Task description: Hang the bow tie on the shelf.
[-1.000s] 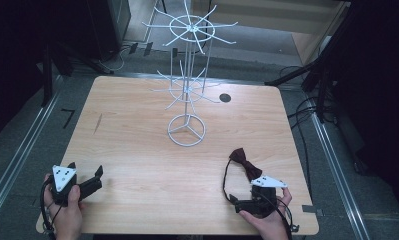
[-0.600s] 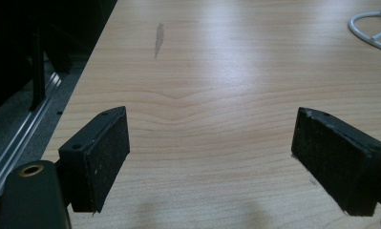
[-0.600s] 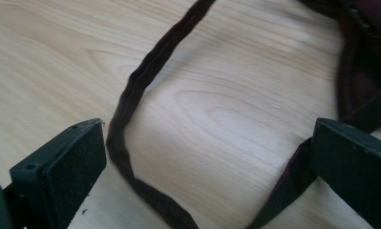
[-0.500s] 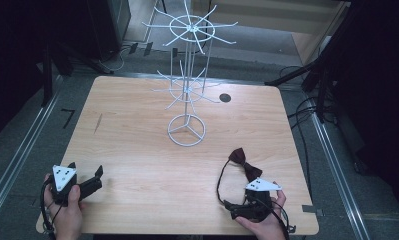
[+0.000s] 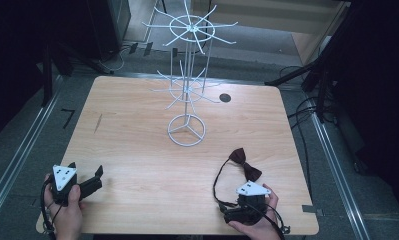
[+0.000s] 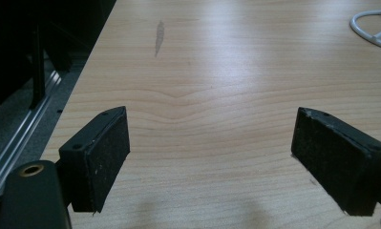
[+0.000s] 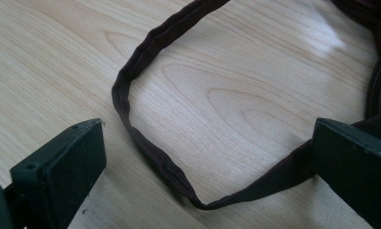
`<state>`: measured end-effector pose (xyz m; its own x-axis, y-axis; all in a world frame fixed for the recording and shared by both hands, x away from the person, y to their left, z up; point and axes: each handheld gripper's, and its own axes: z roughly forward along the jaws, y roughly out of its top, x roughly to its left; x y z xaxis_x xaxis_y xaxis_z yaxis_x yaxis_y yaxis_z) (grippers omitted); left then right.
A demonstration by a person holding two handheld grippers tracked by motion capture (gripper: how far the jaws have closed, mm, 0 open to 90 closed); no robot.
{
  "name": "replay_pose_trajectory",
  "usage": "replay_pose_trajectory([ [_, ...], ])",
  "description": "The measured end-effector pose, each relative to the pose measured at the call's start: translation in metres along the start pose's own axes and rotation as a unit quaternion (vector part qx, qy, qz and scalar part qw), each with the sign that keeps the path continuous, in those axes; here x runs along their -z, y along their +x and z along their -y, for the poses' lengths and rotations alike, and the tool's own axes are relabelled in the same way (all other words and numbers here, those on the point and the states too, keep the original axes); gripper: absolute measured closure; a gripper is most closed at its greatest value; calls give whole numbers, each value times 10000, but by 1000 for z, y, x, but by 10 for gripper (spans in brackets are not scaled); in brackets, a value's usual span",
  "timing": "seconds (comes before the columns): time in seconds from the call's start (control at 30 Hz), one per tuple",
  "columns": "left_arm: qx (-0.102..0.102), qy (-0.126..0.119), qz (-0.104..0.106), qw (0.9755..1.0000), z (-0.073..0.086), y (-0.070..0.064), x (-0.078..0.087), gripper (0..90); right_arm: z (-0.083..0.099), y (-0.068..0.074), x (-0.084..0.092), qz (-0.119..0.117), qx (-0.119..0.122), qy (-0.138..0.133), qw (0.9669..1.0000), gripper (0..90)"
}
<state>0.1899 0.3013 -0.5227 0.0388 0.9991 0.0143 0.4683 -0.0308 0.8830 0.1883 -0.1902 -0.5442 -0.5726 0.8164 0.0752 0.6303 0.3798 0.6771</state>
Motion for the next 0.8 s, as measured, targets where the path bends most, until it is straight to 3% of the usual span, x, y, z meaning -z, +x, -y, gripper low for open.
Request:
replay_pose_trajectory([
  [0.07,-3,8,-1,10000,0,0,0,137,0,4,-2,149,131,25,9998,20],
  [0.13,-5,11,-2,10000,0,0,0,137,-1,4,-1,146,135,-59,9998,125],
  [0.37,-11,25,4,10000,0,0,0,138,-1,-5,6,375,-38,-324,9988,708],
  [0.47,-5,41,11,10000,0,0,-1,138,0,-10,7,387,-56,-358,9986,885],
  [0.53,-6,43,10,10000,0,0,-1,138,0,-12,8,331,-94,-352,9988,900],
  [0.63,-1,51,32,10000,0,0,-1,138,1,-10,9,366,40,-408,9985,900],
  [0.77,7,50,37,10000,0,0,-1,139,-1,-7,14,379,120,-622,9973,900],
  [0.8,3,47,37,10000,0,0,-1,139,-3,-5,18,376,113,-822,9958,900],
])
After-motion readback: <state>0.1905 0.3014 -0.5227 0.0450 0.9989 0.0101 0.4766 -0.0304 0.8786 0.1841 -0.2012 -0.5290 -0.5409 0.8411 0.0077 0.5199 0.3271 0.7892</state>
